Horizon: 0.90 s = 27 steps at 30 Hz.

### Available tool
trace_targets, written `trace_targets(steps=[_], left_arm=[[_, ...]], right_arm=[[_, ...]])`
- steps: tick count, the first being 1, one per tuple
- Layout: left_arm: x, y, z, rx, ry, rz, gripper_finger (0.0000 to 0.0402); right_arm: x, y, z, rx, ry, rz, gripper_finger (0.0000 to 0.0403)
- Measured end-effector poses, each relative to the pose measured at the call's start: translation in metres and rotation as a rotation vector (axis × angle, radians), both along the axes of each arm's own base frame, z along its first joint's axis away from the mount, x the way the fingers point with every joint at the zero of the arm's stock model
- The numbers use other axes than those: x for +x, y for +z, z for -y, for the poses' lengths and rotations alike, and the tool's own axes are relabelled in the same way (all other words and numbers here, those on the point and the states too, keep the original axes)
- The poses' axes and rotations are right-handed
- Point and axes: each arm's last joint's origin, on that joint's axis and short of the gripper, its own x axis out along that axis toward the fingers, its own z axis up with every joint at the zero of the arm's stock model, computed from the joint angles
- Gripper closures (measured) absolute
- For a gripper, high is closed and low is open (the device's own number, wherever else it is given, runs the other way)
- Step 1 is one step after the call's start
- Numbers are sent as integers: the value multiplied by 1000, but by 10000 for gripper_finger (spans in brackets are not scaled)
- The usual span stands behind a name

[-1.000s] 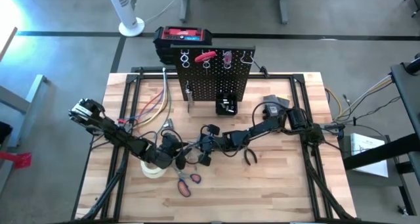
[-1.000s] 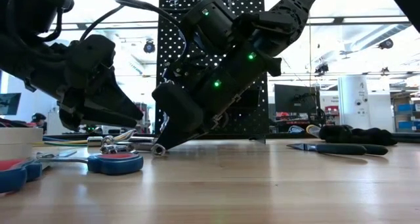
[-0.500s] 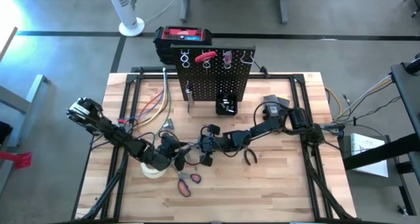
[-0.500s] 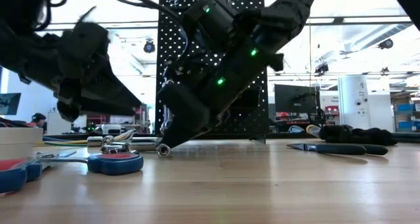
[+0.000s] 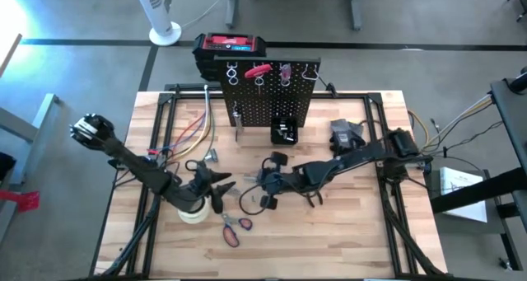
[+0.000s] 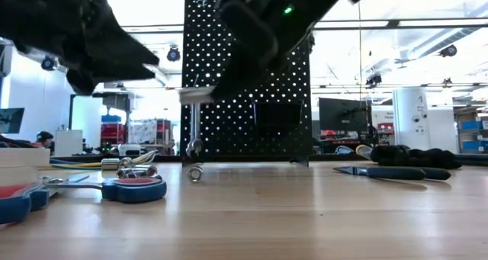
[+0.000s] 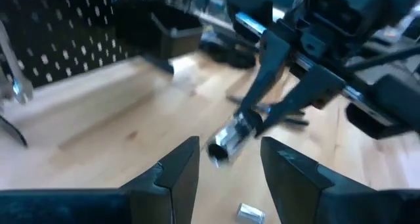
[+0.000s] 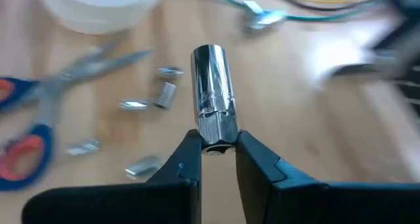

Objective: Hang tools onto peg board
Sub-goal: Put the extension bar into the black bin on the peg board

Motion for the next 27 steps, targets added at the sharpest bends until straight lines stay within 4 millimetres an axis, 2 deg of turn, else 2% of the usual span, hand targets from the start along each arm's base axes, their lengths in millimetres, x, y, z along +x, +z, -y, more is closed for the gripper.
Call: trace_targets(steps=[7, 14, 20, 27], left_arm=[[-7, 7, 6, 26, -26, 18, 247], [-7, 7, 9, 20, -33, 26, 247], [-8, 7, 9, 26, -18, 34, 247], [-8, 8, 9, 22, -18, 38, 247]], right_arm=[[-29, 38, 3, -123, -117, -11, 362], [-56, 55, 12, -164, -189, -17, 362], [-82, 59, 20, -166, -234, 12, 362], [-107, 53, 41, -147, -326, 67, 362]])
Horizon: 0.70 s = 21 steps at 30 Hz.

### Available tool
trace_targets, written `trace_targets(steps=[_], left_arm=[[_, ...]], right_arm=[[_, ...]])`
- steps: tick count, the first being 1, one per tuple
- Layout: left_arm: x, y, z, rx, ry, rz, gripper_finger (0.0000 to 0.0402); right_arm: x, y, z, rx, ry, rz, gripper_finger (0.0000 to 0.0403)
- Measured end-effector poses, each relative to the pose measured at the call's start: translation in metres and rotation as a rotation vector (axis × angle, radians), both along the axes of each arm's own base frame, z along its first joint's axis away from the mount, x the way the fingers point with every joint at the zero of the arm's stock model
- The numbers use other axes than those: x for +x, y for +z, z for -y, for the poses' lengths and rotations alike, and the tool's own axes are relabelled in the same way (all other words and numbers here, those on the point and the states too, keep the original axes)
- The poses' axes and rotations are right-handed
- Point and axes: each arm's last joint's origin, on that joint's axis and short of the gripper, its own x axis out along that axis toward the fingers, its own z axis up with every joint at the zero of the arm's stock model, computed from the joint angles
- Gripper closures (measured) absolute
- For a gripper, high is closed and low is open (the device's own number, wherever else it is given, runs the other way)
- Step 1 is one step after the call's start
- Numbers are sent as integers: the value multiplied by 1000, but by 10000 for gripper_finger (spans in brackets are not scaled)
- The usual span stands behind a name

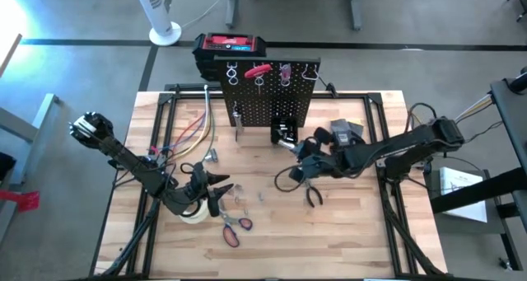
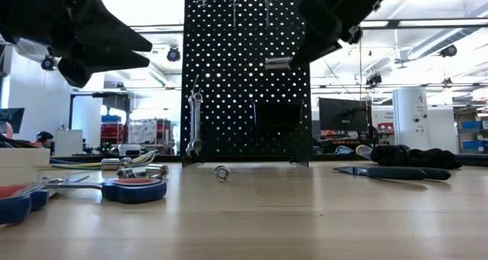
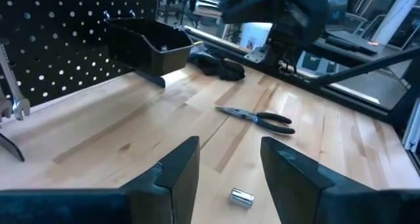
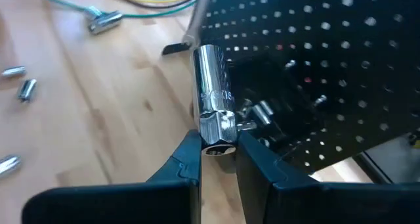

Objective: Hang tools onto peg board
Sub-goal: Put the extension bar into the black bin on the peg board

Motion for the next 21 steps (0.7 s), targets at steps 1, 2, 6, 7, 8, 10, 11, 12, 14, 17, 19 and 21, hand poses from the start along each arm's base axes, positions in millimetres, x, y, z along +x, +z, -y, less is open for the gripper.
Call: trace_targets(steps=[1, 2, 6, 7, 8, 10, 11, 12, 14, 17, 19, 21], left_arm=[[0, 0, 0, -1, 0, 2, 247], [0, 0, 0, -3, 0, 3, 247], [0, 0, 0, -18, 3, 10, 247], [1, 0, 0, -23, 0, 10, 247], [1, -1, 1, -29, -7, 9, 247], [1, -2, 1, -42, -21, 5, 247], [1, -2, 2, -47, -20, 6, 247], [2, -3, 2, -49, -19, 4, 247], [2, -5, 2, -53, -17, 1, 247], [3, -7, 3, -62, -18, -4, 247], [3, -9, 4, -72, -34, -12, 247], [4, -12, 4, -83, -34, -18, 247]], right_arm=[[-1, -2, 4, 0, -8, 12, 362], [-2, -4, 8, -3, -15, 17, 362], [-2, -14, 28, 11, -30, 19, 362], [-2, -15, 33, 19, -29, 22, 362], [-1, -16, 37, 25, -30, 26, 362], [-1, -17, 44, 24, -37, 21, 361], [-1, -19, 48, 21, -43, 19, 361], [-1, -19, 52, 22, -47, 16, 361], [-1, -19, 58, 37, -44, 12, 360], [-1, -20, 63, 49, -57, 19, 348], [0, -21, 66, 50, -67, 17, 331], [0, -21, 69, 50, -77, 25, 308]])
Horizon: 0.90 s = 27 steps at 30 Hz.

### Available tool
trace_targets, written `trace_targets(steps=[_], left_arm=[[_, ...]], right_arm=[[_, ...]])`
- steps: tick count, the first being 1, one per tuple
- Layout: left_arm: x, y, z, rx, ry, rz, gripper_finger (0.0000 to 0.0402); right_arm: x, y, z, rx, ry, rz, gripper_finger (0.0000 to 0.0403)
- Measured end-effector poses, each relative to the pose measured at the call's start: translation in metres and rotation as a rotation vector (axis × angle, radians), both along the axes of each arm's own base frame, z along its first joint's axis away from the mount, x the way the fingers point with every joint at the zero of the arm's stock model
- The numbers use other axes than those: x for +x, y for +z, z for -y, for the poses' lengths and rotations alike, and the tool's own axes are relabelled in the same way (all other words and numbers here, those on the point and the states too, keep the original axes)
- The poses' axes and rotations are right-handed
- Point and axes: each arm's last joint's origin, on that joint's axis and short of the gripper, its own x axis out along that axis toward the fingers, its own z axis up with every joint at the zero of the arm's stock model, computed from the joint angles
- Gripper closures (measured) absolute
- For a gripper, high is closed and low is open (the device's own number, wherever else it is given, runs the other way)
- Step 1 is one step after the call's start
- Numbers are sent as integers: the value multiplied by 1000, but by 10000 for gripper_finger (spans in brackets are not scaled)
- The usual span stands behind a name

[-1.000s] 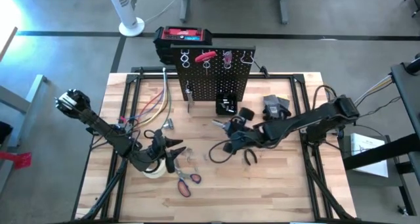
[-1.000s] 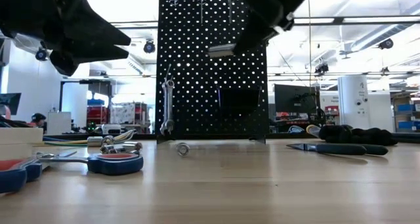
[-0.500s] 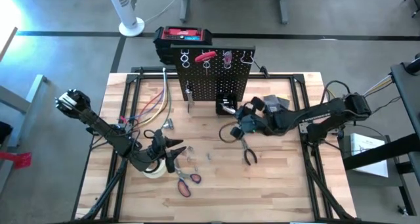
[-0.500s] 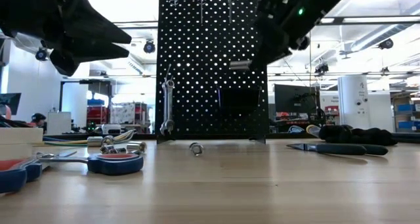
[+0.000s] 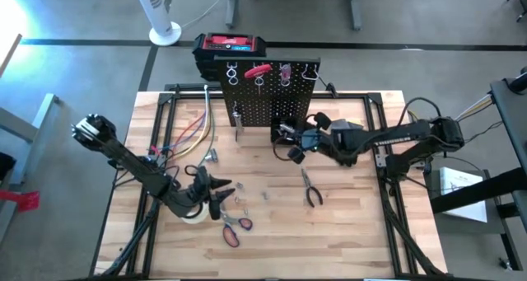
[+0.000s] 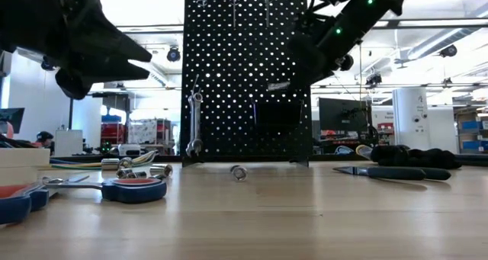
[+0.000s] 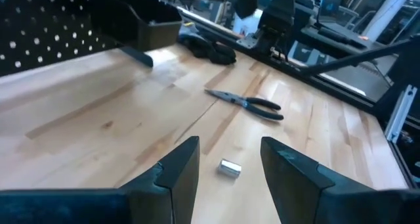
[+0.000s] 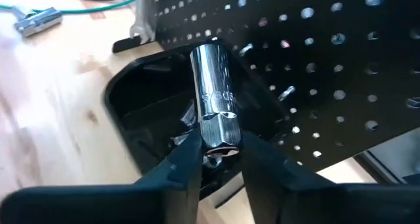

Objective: Hang tools onto peg board
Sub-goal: Put the extension bar into the black bin on the peg board, then put the socket into the black bin on the peg board

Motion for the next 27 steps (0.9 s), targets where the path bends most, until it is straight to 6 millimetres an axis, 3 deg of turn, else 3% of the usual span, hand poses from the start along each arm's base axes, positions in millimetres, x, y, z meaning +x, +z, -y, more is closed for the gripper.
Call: trace_targets(steps=[6, 11, 27], left_arm=[[1, -4, 1, -21, -16, -13, 247], [0, -2, 1, -10, -44, -25, 247], [-13, -21, -4, -26, -157, -293, 247]], right_arm=[[4, 4, 3, -23, -1, 50, 230], [4, 5, 2, -19, -3, 64, 192], [-4, -2, -68, 86, 170, 118, 201]])
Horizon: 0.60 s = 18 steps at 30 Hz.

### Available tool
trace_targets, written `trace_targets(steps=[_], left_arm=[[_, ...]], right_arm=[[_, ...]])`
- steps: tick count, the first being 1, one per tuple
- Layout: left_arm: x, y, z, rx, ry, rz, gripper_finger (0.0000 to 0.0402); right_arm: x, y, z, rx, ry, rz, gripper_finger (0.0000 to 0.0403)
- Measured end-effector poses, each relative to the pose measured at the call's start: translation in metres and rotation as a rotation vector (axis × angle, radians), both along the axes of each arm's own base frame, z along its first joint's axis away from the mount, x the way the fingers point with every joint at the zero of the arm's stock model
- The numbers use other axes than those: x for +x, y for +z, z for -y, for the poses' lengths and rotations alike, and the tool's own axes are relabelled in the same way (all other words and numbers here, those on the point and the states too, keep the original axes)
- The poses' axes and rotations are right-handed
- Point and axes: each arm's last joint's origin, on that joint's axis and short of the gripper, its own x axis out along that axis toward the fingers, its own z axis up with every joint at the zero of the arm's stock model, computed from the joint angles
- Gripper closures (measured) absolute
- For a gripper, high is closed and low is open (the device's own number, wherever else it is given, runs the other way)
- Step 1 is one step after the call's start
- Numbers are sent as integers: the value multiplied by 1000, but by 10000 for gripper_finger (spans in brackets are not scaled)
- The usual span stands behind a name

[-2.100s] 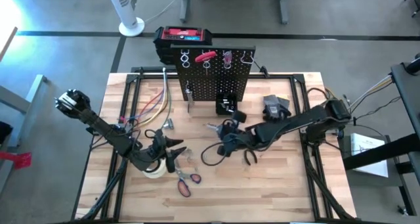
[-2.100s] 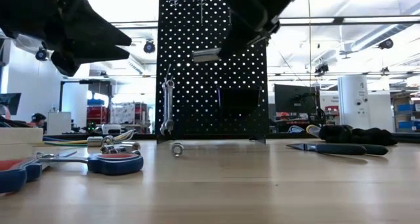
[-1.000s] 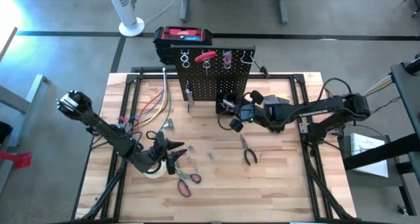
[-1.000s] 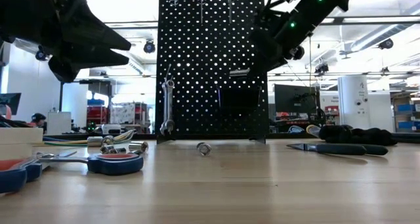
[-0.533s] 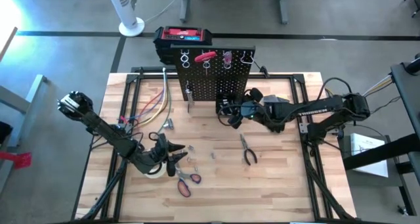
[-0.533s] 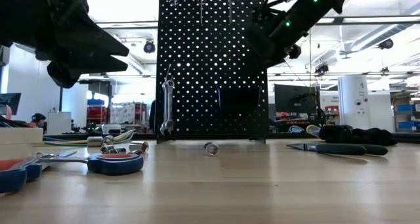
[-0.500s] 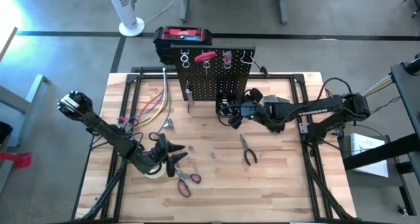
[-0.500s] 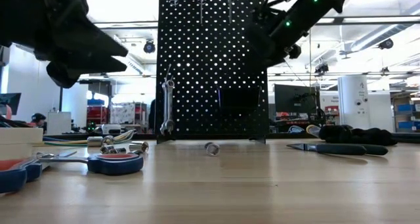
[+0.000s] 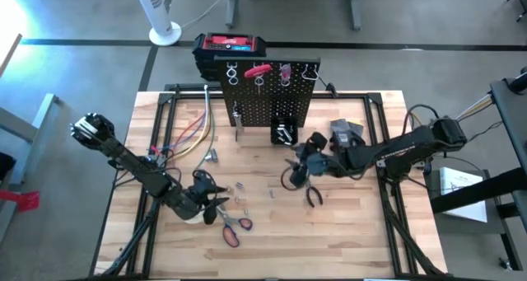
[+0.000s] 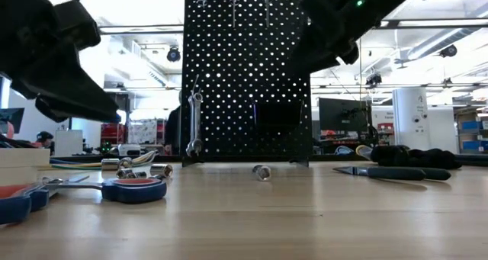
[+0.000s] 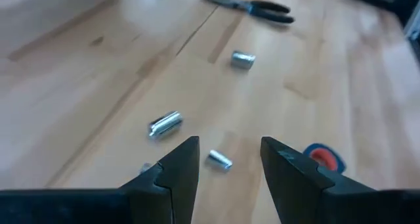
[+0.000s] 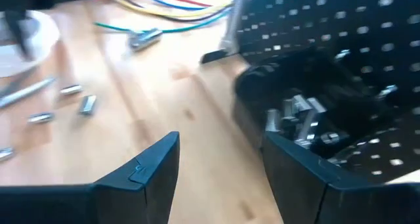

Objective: Hang tools onto peg board
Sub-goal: Put the socket into the black bin on the peg board

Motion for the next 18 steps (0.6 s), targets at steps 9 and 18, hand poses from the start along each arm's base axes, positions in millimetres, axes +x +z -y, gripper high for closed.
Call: trace_targets(steps=[9, 18], left_arm=[[-4, -8, -5, 99, -1, -85, 247], [3, -33, -9, 217, -74, -237, 240]], right_arm=[[-6, 0, -30, 37, 77, 20, 207], [-10, -2, -46, 32, 265, -38, 196]])
